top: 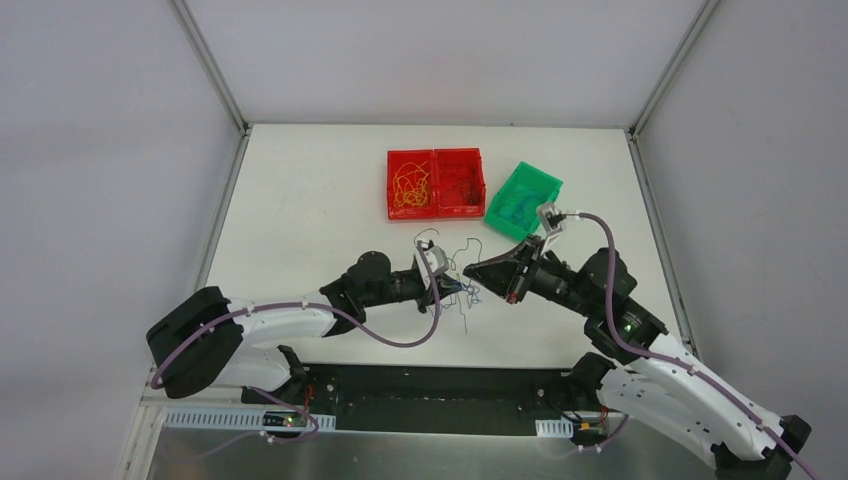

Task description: Untangle the cables

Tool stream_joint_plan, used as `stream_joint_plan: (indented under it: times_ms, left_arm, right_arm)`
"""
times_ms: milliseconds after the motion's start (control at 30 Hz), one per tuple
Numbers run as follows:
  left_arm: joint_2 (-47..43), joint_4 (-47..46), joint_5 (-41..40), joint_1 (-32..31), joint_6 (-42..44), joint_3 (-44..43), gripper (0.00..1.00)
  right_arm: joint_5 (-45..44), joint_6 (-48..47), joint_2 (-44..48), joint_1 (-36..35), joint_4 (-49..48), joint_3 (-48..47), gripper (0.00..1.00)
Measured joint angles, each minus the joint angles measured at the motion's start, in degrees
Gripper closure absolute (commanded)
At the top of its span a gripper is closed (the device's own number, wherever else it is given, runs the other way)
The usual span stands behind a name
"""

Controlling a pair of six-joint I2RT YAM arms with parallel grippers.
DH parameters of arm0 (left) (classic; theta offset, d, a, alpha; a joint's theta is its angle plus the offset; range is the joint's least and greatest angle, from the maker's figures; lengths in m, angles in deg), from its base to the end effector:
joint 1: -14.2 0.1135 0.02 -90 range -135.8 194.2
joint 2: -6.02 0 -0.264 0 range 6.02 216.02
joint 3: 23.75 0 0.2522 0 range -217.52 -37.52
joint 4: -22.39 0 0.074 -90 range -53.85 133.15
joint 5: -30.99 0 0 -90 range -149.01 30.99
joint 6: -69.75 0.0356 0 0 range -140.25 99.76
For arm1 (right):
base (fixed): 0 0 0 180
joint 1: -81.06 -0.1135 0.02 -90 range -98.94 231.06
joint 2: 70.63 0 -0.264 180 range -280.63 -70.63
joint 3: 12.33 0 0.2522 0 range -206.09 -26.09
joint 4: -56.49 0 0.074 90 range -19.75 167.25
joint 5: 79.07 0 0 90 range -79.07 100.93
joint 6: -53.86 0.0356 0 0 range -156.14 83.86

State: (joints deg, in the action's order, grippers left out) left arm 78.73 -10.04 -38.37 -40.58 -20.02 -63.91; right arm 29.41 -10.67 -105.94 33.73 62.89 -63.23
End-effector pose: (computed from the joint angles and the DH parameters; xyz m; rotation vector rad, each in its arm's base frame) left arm 0.1405 -0.2208 0.2297 1.0228 1.3184 -1.0165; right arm 0.0960 0.1208 0.3511 -0.5730 1.4362 1.2576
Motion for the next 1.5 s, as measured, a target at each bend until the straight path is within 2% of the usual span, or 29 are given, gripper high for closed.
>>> stream_joint_plan:
  times_ms: [233,400,733,933,1067,1100,1167,1500]
  left_arm:
    - [1.8,3.9,-4.6,0.0,-0.6,-3.5,1.0]
    - [0.3,5.7,-11.7,0.0,-1.0,-3.4,1.0]
    - [-2.8,5.8,-29.3,-0.5,-4.0,-3.0,1.0]
    - [-8.2,5.8,-34.7,-0.8,-7.4,-2.3,1.0]
    - [-11.3,5.7,-34.9,-1.0,-9.0,-1.2,0.78]
    - [-12.0,6.4,-35.5,-0.9,-8.9,-0.8,0.79]
    - [-12.7,7.8,-36.8,0.6,-8.7,0.3,1.0]
    - [-16.3,10.4,-41.9,1.4,-8.4,4.0,1.0]
  right_arm:
    - [-1.8,0.0,3.4,0.0,-0.3,0.9,1.0]
    - [-7.8,-0.9,7.2,0.0,1.8,1.2,1.0]
    - [-40.6,-4.2,20.5,0.0,12.5,2.5,1.0]
    - [-53.2,-3.7,21.9,-0.6,18.5,3.8,1.0]
    - [-55.5,-3.2,23.9,-1.0,18.7,4.6,1.0]
    - [-57.0,-3.5,24.6,-0.8,18.4,4.7,1.0]
    - [-58.7,-3.9,26.2,-0.1,16.8,4.7,1.0]
    - [-59.1,-4.9,22.8,0.1,15.3,4.3,1.0]
